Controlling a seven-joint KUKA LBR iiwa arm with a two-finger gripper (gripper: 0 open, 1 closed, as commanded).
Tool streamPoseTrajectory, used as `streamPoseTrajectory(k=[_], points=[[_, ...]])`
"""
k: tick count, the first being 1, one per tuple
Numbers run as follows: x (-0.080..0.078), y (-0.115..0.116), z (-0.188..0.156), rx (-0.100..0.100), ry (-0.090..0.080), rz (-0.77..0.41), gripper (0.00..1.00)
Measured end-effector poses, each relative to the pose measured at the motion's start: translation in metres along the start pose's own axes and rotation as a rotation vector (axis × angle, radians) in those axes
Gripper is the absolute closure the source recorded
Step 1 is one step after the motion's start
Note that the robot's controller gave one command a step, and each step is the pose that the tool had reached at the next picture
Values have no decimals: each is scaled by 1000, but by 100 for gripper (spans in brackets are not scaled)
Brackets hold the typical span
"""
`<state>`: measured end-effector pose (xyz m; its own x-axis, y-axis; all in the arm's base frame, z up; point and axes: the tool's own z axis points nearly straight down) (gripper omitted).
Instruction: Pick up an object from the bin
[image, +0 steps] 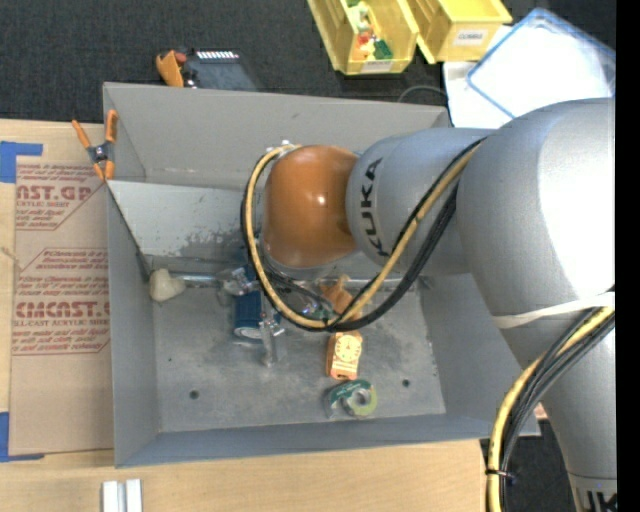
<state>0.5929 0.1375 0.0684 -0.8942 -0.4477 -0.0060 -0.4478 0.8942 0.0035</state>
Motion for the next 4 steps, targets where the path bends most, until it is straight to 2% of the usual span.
streamPoseTrajectory(k=[1, 3, 4], points=[[1, 4, -1, 0, -11, -359, 100], [1, 5, -5, -1, -12, -358, 100], [2, 6, -35, -3, -9, -358, 100]])
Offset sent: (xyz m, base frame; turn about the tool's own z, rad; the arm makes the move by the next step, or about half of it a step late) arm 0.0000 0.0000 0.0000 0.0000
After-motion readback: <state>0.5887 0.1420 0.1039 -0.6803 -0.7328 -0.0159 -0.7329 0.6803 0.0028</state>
